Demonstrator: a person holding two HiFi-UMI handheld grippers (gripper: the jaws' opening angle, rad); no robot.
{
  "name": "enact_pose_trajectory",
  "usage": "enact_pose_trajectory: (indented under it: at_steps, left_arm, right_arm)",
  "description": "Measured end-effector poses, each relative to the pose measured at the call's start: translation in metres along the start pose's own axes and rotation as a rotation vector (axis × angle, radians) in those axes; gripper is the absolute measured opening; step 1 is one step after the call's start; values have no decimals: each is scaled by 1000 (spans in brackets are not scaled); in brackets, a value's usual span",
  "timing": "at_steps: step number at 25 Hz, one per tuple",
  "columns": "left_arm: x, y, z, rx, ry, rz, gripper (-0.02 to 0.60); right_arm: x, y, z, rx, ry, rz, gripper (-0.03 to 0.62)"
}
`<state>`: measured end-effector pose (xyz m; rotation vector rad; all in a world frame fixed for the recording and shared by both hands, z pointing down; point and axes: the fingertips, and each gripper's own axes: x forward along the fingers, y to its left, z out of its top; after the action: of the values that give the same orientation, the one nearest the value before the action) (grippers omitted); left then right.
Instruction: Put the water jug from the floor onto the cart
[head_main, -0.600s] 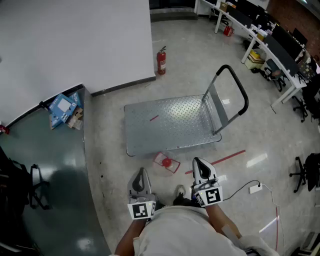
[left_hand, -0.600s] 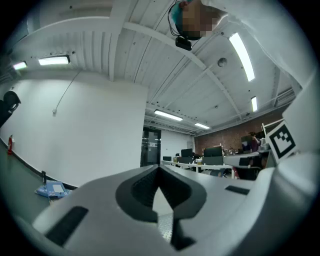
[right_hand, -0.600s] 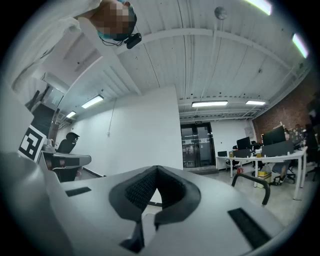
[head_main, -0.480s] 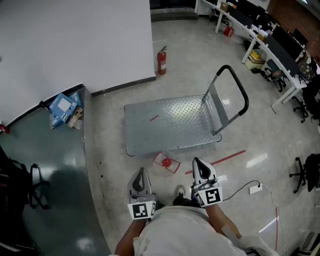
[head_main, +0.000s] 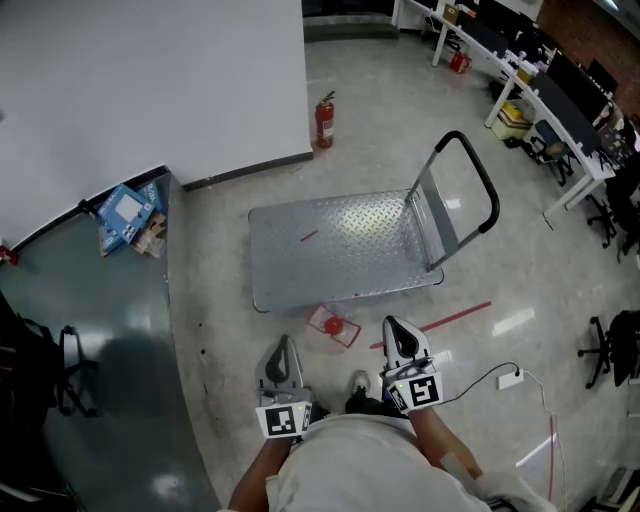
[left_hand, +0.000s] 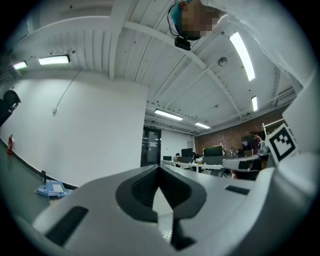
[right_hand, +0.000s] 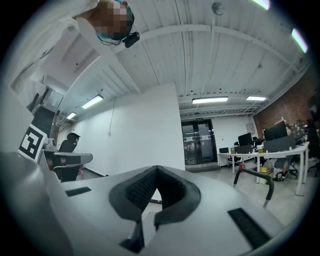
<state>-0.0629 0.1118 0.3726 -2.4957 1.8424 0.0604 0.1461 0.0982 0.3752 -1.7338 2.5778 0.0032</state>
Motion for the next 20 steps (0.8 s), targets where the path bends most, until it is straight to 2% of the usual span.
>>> enact_pose_trajectory:
  at_steps: [4,9,14,16,20]
  left_arm:
    - [5,1,-6,5,4,-11,3]
    - [16,1,-23,4,22,-24,3]
    - [35,-5,-55,-15,80,-47,3]
    - [44,-6,-64,-3,77,-51,3]
    - [57,-10,-79,-32,115,-60,3]
  right_arm:
    - [10,3,-13,7,13,11,11]
    - [33,0,-58,6,137,12,12]
    - [65,-8,-124,0,296,41,14]
    - [78,-11,-154,-6,369,57,14]
    - [97,-11,-228,3,561,106,17]
